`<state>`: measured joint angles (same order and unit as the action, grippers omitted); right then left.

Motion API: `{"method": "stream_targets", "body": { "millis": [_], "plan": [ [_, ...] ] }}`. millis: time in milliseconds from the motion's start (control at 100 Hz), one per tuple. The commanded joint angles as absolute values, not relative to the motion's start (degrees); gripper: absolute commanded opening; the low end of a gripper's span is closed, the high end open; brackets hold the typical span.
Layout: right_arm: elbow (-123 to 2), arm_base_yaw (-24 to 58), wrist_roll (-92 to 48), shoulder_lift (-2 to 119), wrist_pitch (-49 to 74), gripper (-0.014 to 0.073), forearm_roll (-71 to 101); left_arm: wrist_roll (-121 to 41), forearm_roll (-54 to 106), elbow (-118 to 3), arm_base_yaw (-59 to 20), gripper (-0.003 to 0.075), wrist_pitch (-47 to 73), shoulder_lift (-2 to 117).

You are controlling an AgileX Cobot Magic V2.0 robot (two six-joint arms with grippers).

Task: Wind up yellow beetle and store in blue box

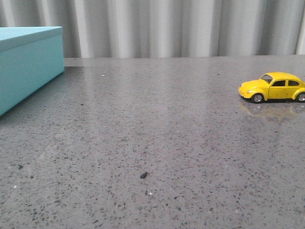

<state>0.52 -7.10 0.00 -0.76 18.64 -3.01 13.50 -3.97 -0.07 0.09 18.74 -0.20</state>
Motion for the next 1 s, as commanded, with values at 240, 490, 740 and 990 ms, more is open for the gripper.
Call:
{"method": "stream_targets", "body": {
  "millis": [240,490,740,990],
  "plan": [
    [1.7,-7.4,0.0,-1.6,17.8,-0.0041,-3.1,14.1,-4.2,1.5,-0.4,-0.0021,10.9,-1.9],
    [1.7,-7.4,0.0,-1.6,16.6,-0.0041,-3.1,14.1,-4.2,1.5,-0.4,-0.0021,9.1,-1.9],
    [1.7,-7.4,0.0,-1.6,12.4,-0.0041,-3.1,14.1,-4.2,1.5,-0.4,-0.0021,6.8,-1.9],
    [1.7,-7.4,0.0,-1.6,9.7,-0.0041,-3.1,14.1,-4.2,1.5,-0.4,-0.0021,6.0,-1.9]
  ]
}}
